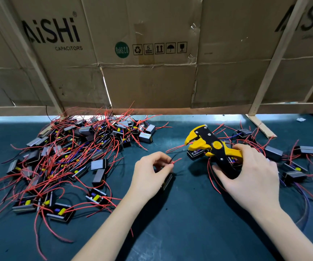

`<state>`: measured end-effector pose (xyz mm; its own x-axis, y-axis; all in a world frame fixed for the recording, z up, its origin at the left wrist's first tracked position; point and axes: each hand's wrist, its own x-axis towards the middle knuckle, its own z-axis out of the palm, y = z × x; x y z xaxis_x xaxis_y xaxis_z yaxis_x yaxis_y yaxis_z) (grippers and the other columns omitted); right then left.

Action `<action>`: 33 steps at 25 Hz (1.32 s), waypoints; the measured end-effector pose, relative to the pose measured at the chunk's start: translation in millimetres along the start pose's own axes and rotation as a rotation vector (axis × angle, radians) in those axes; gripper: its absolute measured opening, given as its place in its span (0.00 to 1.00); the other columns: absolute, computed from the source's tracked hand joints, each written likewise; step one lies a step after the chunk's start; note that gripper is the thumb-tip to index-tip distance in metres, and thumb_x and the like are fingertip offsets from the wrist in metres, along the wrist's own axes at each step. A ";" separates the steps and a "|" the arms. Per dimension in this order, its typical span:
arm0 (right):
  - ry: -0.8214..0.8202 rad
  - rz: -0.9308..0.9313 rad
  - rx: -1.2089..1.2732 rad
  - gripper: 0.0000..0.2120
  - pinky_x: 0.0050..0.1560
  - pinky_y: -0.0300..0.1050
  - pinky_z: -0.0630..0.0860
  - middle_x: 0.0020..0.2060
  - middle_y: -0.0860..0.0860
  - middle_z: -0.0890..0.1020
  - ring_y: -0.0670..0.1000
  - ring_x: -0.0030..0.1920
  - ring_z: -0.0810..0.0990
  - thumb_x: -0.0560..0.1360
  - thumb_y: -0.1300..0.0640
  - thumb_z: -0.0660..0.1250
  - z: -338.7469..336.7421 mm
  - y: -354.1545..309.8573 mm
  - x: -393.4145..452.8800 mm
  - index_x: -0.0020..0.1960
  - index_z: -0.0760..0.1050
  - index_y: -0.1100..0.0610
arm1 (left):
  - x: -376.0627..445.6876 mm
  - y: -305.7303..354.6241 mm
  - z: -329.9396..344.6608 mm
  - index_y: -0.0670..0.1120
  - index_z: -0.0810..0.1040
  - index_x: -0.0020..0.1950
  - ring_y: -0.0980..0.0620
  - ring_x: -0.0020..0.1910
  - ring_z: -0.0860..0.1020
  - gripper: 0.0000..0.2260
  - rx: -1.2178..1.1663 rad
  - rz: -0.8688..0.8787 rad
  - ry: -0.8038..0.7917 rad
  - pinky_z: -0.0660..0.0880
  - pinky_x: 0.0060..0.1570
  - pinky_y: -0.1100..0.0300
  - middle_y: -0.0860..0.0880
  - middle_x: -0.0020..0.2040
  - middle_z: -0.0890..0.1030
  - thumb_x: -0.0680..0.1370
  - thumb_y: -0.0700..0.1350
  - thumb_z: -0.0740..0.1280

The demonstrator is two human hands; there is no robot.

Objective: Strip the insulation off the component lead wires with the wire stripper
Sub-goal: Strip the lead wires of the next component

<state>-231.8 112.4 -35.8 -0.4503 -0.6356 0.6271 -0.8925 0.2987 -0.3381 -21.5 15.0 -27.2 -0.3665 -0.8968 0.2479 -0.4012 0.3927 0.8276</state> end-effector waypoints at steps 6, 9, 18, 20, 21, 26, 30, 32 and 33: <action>-0.044 -0.064 -0.127 0.24 0.45 0.53 0.66 0.41 0.52 0.79 0.60 0.46 0.78 0.64 0.42 0.77 -0.7 1.0 -2.8 0.50 0.77 0.57 | 3.3 -2.5 -3.9 0.48 0.81 0.41 0.58 0.30 0.73 0.04 -0.302 -0.065 0.044 0.69 0.33 0.66 0.51 0.29 0.80 0.76 0.44 0.72; -0.068 -0.104 -0.105 0.25 0.44 0.52 0.67 0.41 0.50 0.79 0.59 0.45 0.79 0.62 0.42 0.77 0.9 -5.6 -6.8 0.50 0.77 0.57 | 2.8 -4.0 -2.3 0.48 0.81 0.40 0.57 0.30 0.72 0.05 -0.313 -0.057 0.038 0.68 0.32 0.68 0.52 0.28 0.76 0.75 0.42 0.72; -0.025 -0.148 -0.070 0.23 0.39 0.48 0.71 0.37 0.49 0.80 0.58 0.39 0.80 0.59 0.43 0.80 -0.8 -9.3 -8.5 0.46 0.78 0.55 | 1.1 -2.8 0.4 0.49 0.79 0.38 0.51 0.30 0.68 0.06 -0.231 -0.076 0.034 0.68 0.36 0.57 0.51 0.29 0.75 0.74 0.42 0.71; 0.003 -0.147 -0.088 0.23 0.36 0.45 0.71 0.35 0.49 0.81 0.58 0.33 0.79 0.57 0.43 0.81 -1.2 -10.5 -8.9 0.44 0.79 0.54 | 0.5 -2.2 0.2 0.49 0.79 0.38 0.50 0.30 0.66 0.06 -0.224 -0.080 0.029 0.67 0.36 0.57 0.50 0.30 0.76 0.74 0.42 0.71; 0.009 -0.143 -0.094 0.23 0.35 0.44 0.71 0.35 0.49 0.81 0.58 0.32 0.78 0.56 0.43 0.82 -1.3 -11.1 -9.5 0.44 0.79 0.54 | 0.3 -2.1 -0.1 0.49 0.79 0.38 0.50 0.30 0.66 0.06 -0.221 -0.079 0.027 0.67 0.36 0.57 0.50 0.30 0.76 0.74 0.42 0.71; -0.043 -0.093 -0.090 0.19 0.33 0.44 0.71 0.33 0.48 0.81 0.59 0.34 0.81 0.59 0.42 0.80 -2.2 -10.1 -8.9 0.42 0.80 0.52 | -0.1 -1.3 -1.0 0.48 0.79 0.37 0.51 0.30 0.67 0.06 -0.200 -0.071 0.020 0.68 0.37 0.57 0.52 0.28 0.75 0.74 0.41 0.71; 0.005 -0.070 -0.100 0.18 0.31 0.44 0.70 0.30 0.50 0.80 0.59 0.33 0.81 0.59 0.43 0.80 -0.4 -9.7 -8.2 0.38 0.78 0.53 | -0.4 -1.5 -1.7 0.47 0.80 0.37 0.56 0.28 0.69 0.06 -0.140 -0.053 -0.009 0.68 0.36 0.61 0.50 0.29 0.76 0.74 0.42 0.72; 0.012 -0.079 -0.121 0.23 0.39 0.50 0.74 0.37 0.52 0.81 0.60 0.40 0.81 0.61 0.42 0.79 2.8 -8.8 -7.4 0.47 0.79 0.56 | -0.9 -1.2 -3.0 0.47 0.81 0.39 0.60 0.26 0.70 0.06 -0.090 -0.031 -0.031 0.68 0.33 0.67 0.49 0.30 0.80 0.76 0.45 0.71; 0.017 -0.077 -0.124 0.25 0.42 0.53 0.73 0.39 0.53 0.80 0.61 0.42 0.80 0.61 0.42 0.78 4.0 -7.5 -6.8 0.50 0.79 0.57 | -1.3 -0.7 -4.2 0.48 0.82 0.39 0.60 0.25 0.70 0.07 -0.063 -0.013 -0.043 0.66 0.31 0.70 0.50 0.31 0.81 0.77 0.47 0.71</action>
<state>-221.9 111.6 -40.3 -0.3795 -0.6485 0.6599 -0.9206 0.3357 -0.1995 -17.3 15.0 -26.0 -0.3980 -0.8916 0.2160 -0.3529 0.3662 0.8610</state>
